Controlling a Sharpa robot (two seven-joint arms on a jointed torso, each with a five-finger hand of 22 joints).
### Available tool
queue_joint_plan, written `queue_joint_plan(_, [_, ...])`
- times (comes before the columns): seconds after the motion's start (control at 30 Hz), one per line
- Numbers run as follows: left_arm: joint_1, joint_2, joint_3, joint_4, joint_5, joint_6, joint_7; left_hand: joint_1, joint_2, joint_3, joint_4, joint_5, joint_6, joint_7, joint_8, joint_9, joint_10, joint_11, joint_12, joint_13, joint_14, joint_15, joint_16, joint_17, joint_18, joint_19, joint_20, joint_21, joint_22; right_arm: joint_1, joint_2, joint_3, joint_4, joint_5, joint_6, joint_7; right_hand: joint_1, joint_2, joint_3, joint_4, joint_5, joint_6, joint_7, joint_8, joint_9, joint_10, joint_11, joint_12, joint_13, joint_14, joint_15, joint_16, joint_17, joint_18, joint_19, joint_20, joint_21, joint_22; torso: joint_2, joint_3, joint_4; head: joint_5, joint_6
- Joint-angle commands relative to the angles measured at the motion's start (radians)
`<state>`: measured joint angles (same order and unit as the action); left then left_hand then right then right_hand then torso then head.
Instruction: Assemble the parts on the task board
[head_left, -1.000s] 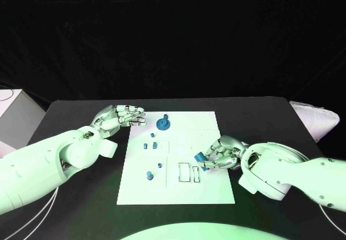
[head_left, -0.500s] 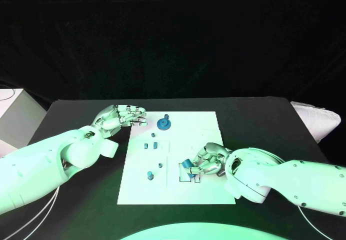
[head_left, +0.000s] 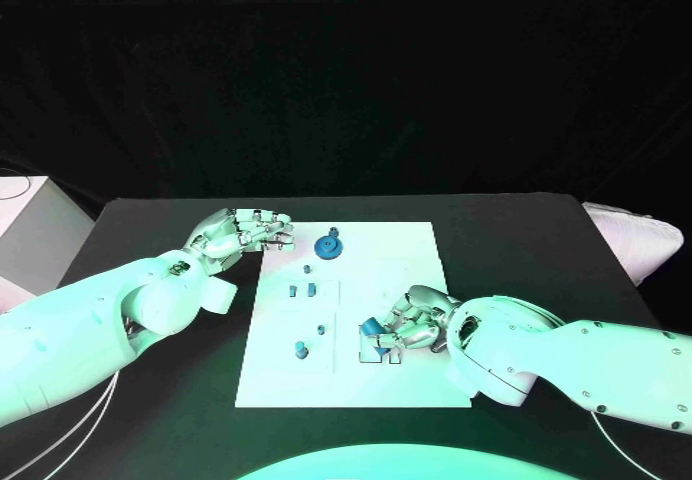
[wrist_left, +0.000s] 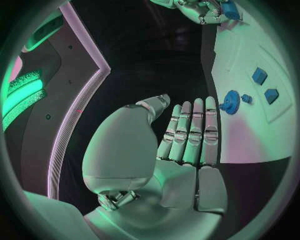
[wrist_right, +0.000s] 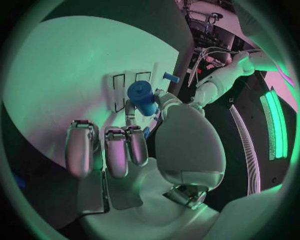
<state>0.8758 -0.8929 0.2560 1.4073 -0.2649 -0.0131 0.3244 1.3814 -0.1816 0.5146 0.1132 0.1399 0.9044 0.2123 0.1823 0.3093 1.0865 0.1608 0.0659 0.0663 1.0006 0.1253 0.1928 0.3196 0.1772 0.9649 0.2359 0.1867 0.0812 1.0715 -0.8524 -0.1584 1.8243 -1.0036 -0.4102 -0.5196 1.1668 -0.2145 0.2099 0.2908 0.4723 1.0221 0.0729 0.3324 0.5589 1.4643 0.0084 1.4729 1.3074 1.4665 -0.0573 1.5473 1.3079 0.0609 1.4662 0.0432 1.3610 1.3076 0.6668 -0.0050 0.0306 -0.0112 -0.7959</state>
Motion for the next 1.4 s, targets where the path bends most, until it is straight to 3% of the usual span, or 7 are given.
queue_joint_plan(0.03, [0.0, -0.001, 0.001, 0.003, 0.003, 0.019, 0.007, -0.001, 0.006, 0.004, -0.004, 0.004, 0.008, 0.0, -0.006, -0.001, 0.0, 0.004, 0.003, 0.002, 0.001, 0.004, -0.005, 0.001, 0.005, 0.001, 0.005, -0.004, -0.001, -0.007, 0.001, -0.004, 0.004, -0.003, 0.024, -0.014, -0.003, 0.007, 0.0, 0.001, -0.006, 0.004, 0.005, 0.0, 0.001, 0.049, -0.007, 0.001, 0.194, 0.095, -0.008, 0.003, 0.226, -0.016, 0.046, -0.005, -0.001, 0.126, 0.0, -0.0007, -0.0001, 0.001, -0.001])
queue_joint_plan(0.43, [0.0, -0.002, 0.001, 0.004, 0.003, 0.022, 0.006, -0.002, 0.007, 0.004, -0.003, 0.004, 0.008, 0.0, -0.006, -0.001, 0.0, 0.004, 0.003, 0.002, 0.002, 0.004, -0.006, 0.001, 0.005, 0.002, 0.005, -0.004, -0.001, -0.007, 0.003, -0.004, -0.003, -0.021, 0.025, -0.021, -0.051, 0.017, -0.013, 0.002, -0.015, 0.006, 0.002, 0.005, 0.005, 0.048, -0.009, -0.002, 0.192, 0.095, -0.01, 0.004, 0.227, -0.016, 0.047, -0.006, -0.001, 0.128, 0.0, -0.0003, 0.0011, 0.002, -0.003])
queue_joint_plan(0.67, [0.0, -0.004, 0.001, 0.005, 0.003, 0.023, 0.005, -0.002, 0.007, 0.004, -0.003, 0.004, 0.008, 0.0, -0.006, -0.001, 0.0, 0.004, 0.003, 0.002, 0.002, 0.004, -0.006, 0.001, 0.005, 0.002, 0.005, -0.004, -0.001, -0.007, 0.006, -0.004, -0.001, -0.024, 0.028, -0.02, -0.084, 0.022, -0.048, 0.002, -0.064, 0.005, 0.0, 0.012, 0.01, 0.049, -0.011, -0.003, 0.193, 0.096, -0.011, 0.004, 0.228, -0.017, 0.048, -0.007, 0.0, 0.13, 0.0, -0.0007, 0.0007, 0.003, -0.004])
queue_joint_plan(0.7, [0.0, -0.004, 0.001, 0.005, 0.003, 0.023, 0.005, -0.002, 0.007, 0.004, -0.003, 0.004, 0.008, 0.0, -0.006, -0.001, 0.0, 0.004, 0.003, 0.002, 0.002, 0.004, -0.006, 0.001, 0.005, 0.002, 0.005, -0.004, -0.001, -0.007, 0.006, -0.004, 0.0, -0.024, 0.029, -0.02, -0.089, 0.022, -0.056, 0.002, -0.064, 0.005, -0.001, 0.013, 0.011, 0.048, -0.011, -0.004, 0.192, 0.096, -0.011, 0.004, 0.228, -0.017, 0.048, -0.007, -0.001, 0.13, 0.0, -0.0007, 0.0005, 0.004, -0.004])
queue_joint_plan(0.73, [0.0, -0.005, 0.001, 0.005, 0.003, 0.023, 0.005, -0.002, 0.007, 0.004, -0.003, 0.004, 0.008, 0.0, -0.006, -0.001, 0.0, 0.004, 0.003, 0.002, 0.002, 0.004, -0.006, 0.001, 0.005, 0.002, 0.005, -0.004, -0.001, -0.007, 0.005, -0.004, 0.002, -0.024, 0.029, -0.019, -0.099, 0.026, -0.078, 0.001, -0.025, 0.004, -0.001, 0.017, 0.015, 0.049, -0.012, -0.003, 0.193, 0.096, -0.012, 0.004, 0.229, -0.017, 0.048, -0.008, 0.0, 0.132, 0.0, -0.0007, 0.0005, 0.004, -0.004])
queue_joint_plan(0.77, [0.0, -0.005, 0.001, 0.005, 0.003, 0.023, 0.005, -0.002, 0.007, 0.004, -0.003, 0.004, 0.008, 0.0, -0.006, -0.001, 0.0, 0.004, 0.003, 0.002, 0.002, 0.004, -0.006, 0.001, 0.005, 0.002, 0.005, -0.004, -0.001, -0.007, 0.004, -0.004, 0.004, -0.024, 0.03, -0.019, -0.101, 0.026, -0.082, 0.001, -0.018, 0.003, -0.001, 0.018, 0.015, 0.049, -0.012, -0.004, 0.193, 0.096, -0.012, 0.004, 0.229, -0.017, 0.048, -0.008, 0.0, 0.132, -0.001, -0.0008, 0.0004, 0.005, -0.004])
queue_joint_plan(1.4, [0.0, -0.005, 0.001, 0.003, 0.003, 0.023, 0.004, -0.003, 0.008, 0.005, -0.002, 0.004, 0.009, 0.0, -0.006, -0.002, 0.0, 0.004, 0.003, 0.002, 0.002, 0.004, -0.008, 0.002, 0.005, 0.003, 0.006, -0.006, -0.002, -0.007, -0.023, -0.004, 0.033, -0.034, 0.038, -0.017, -0.115, 0.032, -0.106, 0.002, -0.025, 0.002, -0.002, 0.021, 0.019, 0.048, -0.012, -0.006, 0.192, 0.096, -0.012, 0.005, 0.23, -0.017, 0.048, -0.008, -0.001, 0.132, 0.0, -0.0002, -0.0009, 0.011, -0.007])
